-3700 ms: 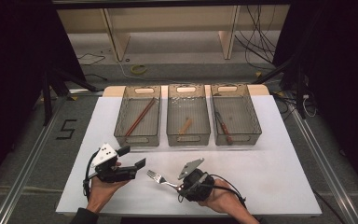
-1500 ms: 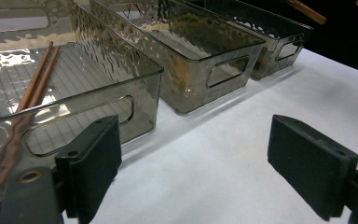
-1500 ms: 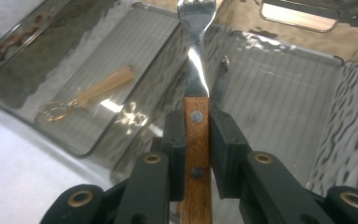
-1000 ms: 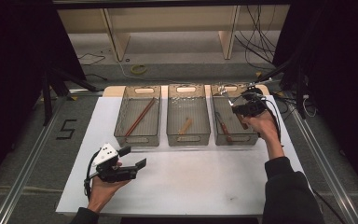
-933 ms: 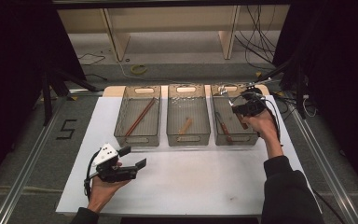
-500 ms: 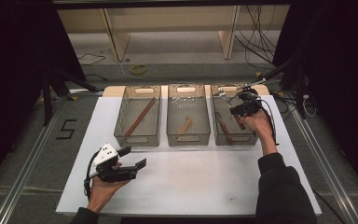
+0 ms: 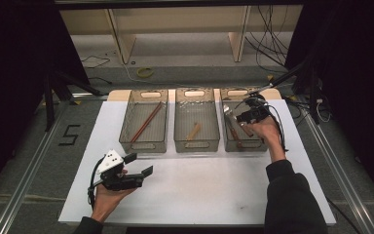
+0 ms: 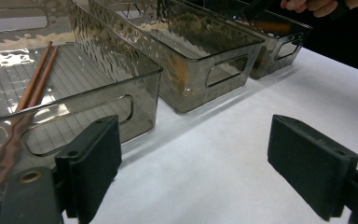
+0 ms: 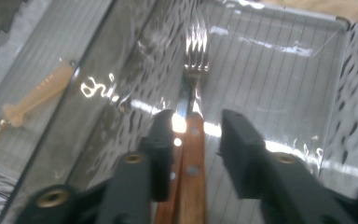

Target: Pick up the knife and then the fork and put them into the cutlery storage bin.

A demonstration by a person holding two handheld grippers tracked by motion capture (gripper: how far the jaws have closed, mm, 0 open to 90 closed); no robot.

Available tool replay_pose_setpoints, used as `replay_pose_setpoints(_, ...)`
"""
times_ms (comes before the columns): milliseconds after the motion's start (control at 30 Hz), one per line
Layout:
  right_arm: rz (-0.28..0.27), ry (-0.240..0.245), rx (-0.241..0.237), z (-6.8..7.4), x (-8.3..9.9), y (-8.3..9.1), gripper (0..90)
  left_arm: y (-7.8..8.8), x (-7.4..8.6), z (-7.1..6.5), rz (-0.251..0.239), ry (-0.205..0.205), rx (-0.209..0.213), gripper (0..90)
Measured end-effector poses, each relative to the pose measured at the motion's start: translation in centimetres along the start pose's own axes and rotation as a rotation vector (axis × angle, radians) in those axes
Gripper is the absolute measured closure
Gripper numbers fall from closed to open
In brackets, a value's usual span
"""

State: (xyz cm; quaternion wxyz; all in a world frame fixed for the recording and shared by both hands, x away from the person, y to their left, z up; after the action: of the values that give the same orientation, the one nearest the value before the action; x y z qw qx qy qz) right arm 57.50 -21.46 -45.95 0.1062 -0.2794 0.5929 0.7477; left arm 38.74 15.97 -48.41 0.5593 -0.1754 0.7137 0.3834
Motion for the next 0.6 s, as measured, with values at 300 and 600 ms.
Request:
replay_pose_setpoints(300,-0.064,0.009,-0.036,0.7,-0.3,1.5,54.8,0.0,0.0,0.0,0.0,0.001,0.001,16.8)
replay_pose_setpoints(600,-0.132,0.03,-0.109,2.6,0.6,2.8,45.4,-0.1,0.1,-0.1,0.006,-0.004,0.008,16.8)
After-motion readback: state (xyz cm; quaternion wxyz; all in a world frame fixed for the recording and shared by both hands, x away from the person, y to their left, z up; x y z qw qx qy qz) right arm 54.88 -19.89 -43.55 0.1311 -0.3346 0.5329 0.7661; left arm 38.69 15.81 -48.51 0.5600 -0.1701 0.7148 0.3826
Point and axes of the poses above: each handheld gripper's, and its own axes: y roughly backward along the jaws, x roughly out of its underside, z roughly to its left, the point moved 7 cm from there along -y, roughly forward along the jaws, and after that the axes turned 5 degrees about -y, right-handed, at the moved point
